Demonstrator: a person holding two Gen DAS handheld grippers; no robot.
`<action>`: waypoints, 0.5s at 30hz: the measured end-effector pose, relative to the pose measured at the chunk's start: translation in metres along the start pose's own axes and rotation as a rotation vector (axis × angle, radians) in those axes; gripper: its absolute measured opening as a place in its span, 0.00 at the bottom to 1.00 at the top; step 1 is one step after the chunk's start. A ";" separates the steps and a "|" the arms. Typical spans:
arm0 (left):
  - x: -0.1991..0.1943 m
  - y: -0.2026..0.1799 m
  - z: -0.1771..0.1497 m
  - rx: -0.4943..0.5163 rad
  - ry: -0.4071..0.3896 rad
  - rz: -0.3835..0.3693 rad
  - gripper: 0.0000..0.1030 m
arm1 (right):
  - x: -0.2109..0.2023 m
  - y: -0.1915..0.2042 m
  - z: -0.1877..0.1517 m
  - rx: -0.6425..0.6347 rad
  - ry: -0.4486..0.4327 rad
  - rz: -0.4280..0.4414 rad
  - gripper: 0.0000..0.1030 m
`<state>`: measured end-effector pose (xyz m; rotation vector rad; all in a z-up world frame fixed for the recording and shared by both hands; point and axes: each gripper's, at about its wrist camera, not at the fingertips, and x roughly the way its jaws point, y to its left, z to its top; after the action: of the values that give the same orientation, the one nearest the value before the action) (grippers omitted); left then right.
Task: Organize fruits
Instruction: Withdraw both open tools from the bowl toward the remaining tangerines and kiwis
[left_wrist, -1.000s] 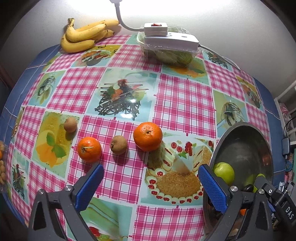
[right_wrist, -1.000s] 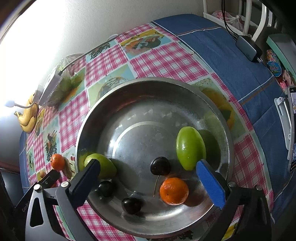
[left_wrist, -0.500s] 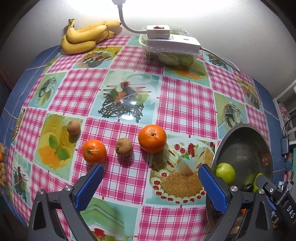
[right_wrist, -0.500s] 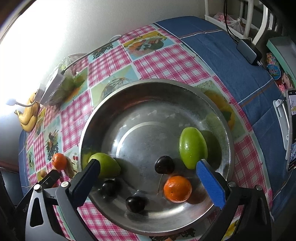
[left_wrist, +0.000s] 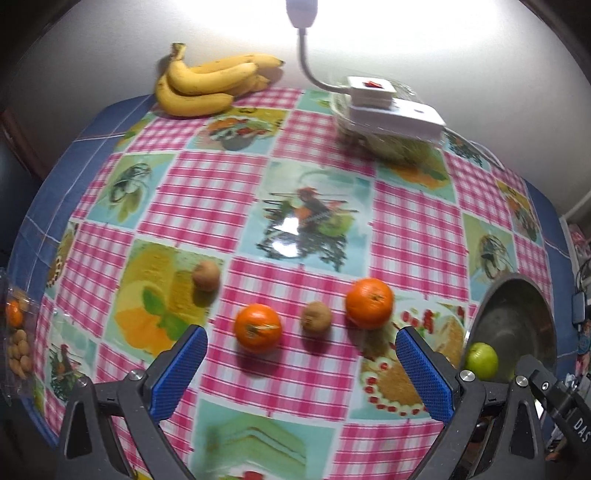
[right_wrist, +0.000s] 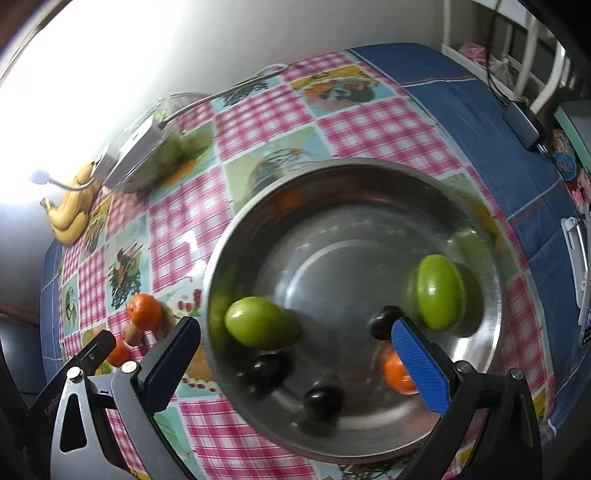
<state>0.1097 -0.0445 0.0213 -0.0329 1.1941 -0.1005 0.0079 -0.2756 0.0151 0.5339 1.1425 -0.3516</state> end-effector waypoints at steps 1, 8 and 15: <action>0.000 0.004 0.001 -0.007 -0.001 0.002 1.00 | 0.001 0.004 -0.001 -0.008 0.003 0.000 1.00; 0.000 0.041 0.007 -0.070 -0.012 0.030 1.00 | 0.007 0.040 -0.008 -0.076 0.006 0.015 1.00; 0.002 0.082 0.011 -0.158 -0.012 0.039 1.00 | 0.013 0.078 -0.012 -0.145 -0.003 0.060 1.00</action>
<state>0.1260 0.0361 0.0168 -0.1484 1.1878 0.0280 0.0447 -0.2042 0.0166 0.4393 1.1370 -0.2159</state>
